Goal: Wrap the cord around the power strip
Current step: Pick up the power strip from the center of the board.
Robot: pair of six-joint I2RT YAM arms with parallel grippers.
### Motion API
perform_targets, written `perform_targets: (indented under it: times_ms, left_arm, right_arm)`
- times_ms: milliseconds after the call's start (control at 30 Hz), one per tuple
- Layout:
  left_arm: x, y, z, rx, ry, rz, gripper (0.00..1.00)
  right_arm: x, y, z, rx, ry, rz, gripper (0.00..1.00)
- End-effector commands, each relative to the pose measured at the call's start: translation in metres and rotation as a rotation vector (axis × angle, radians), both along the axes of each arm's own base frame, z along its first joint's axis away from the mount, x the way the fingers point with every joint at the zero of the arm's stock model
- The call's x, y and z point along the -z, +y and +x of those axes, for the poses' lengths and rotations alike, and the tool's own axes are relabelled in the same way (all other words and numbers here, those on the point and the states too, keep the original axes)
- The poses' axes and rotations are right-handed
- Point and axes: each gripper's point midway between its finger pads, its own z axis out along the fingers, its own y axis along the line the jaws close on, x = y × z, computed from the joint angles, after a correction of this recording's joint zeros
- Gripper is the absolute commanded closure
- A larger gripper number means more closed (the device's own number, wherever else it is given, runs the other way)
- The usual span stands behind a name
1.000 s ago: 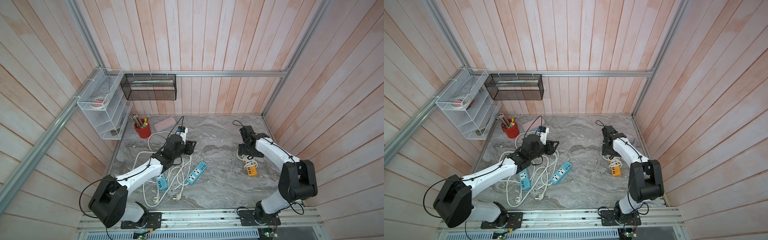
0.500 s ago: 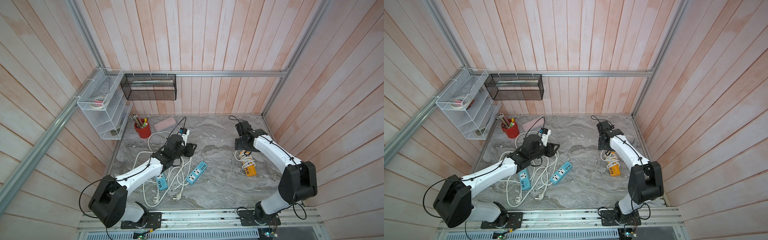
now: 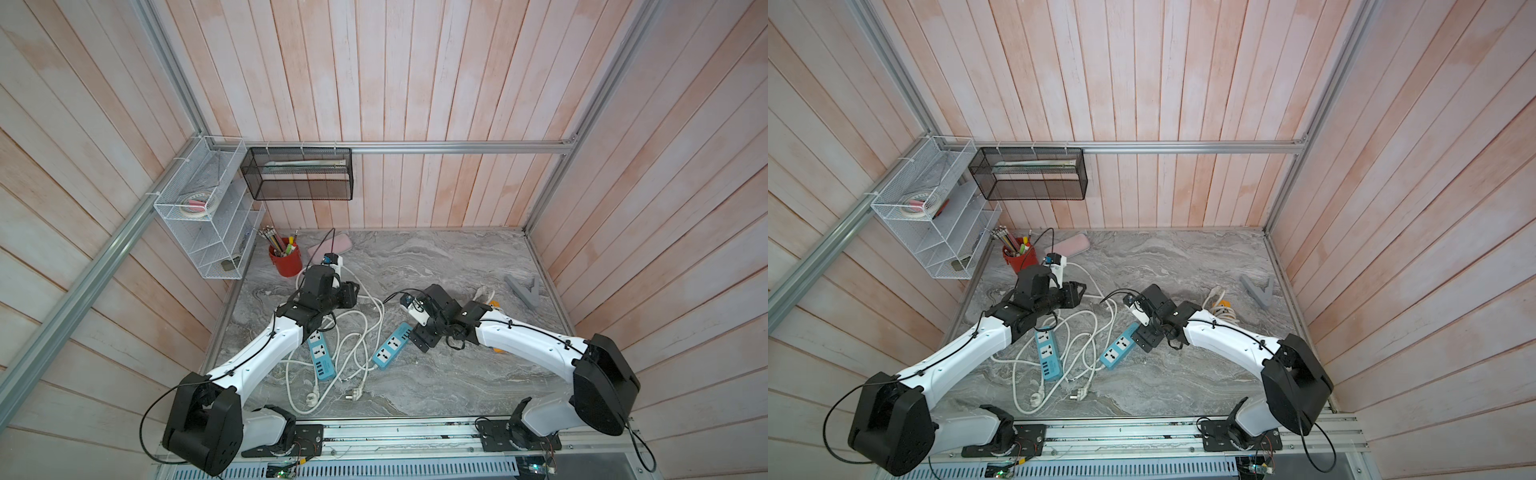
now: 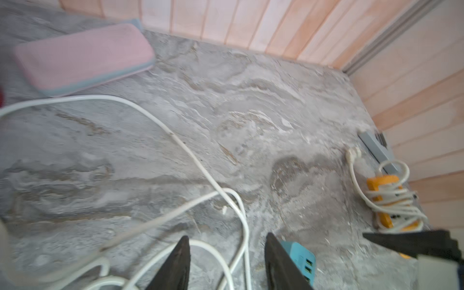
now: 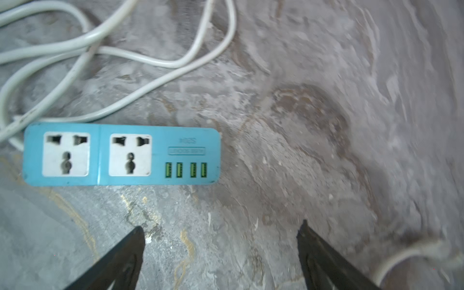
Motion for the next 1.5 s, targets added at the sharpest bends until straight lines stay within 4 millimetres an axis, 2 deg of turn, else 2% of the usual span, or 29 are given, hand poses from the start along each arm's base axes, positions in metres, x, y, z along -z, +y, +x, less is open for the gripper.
perform_targets:
  times_ms: [0, 67, 167, 300, 400, 600, 967, 1033, 1100, 1267, 1333, 1400, 1467]
  left_arm:
    - [0.015, 0.03, -0.009, -0.08, 0.077, -0.014, 0.51]
    - [0.015, 0.045, -0.01, -0.121, 0.093, -0.064, 0.51]
    - [0.016, 0.067, -0.011, -0.18, 0.115, -0.133, 0.51]
    - [0.007, 0.08, -0.012, -0.209, 0.097, -0.136, 0.51]
    - [0.001, 0.082, -0.011, -0.211, 0.082, -0.131, 0.51]
    - [0.002, 0.082, -0.013, -0.207, 0.084, -0.131, 0.51]
    - [0.002, 0.079, -0.012, -0.193, 0.082, -0.147, 0.51]
    - [0.001, 0.079, -0.013, -0.193, 0.081, -0.149, 0.51]
    - [0.001, 0.079, -0.013, -0.193, 0.079, -0.145, 0.51]
    - [0.001, 0.08, -0.013, -0.195, 0.074, -0.139, 0.51]
    - [0.002, 0.08, -0.013, -0.194, 0.077, -0.14, 0.51]
    - [0.003, 0.079, -0.012, -0.192, 0.076, -0.144, 0.51]
    - [0.002, 0.078, -0.012, -0.19, 0.074, -0.15, 0.51]
  right_arm:
    - [-0.034, 0.051, 0.008, -0.348, -0.189, 0.139, 0.03]
    - [-0.032, 0.063, 0.004, -0.475, -0.213, 0.133, 0.03]
    - [-0.016, 0.071, 0.0, -0.614, -0.205, 0.076, 0.03]
    - [-0.001, 0.077, 0.0, -0.707, -0.168, 0.015, 0.03]
    - [0.007, 0.082, -0.005, -0.759, -0.114, 0.001, 0.03]
    - [0.036, 0.085, -0.02, -0.841, -0.031, -0.065, 0.03]
    - [0.074, 0.094, -0.024, -0.828, 0.04, -0.104, 0.07]
    - [0.073, 0.095, -0.026, -0.83, 0.057, -0.099, 0.09]
    - [0.062, 0.097, -0.025, -0.814, 0.048, -0.081, 0.1]
    - [0.009, 0.104, -0.03, -0.813, -0.029, 0.021, 0.08]
    - [-0.002, 0.104, -0.035, -0.817, -0.033, 0.055, 0.07]
    - [0.0, 0.103, -0.043, -0.838, -0.01, 0.065, 0.06]
    - [0.011, 0.102, -0.048, -0.855, 0.026, 0.043, 0.06]
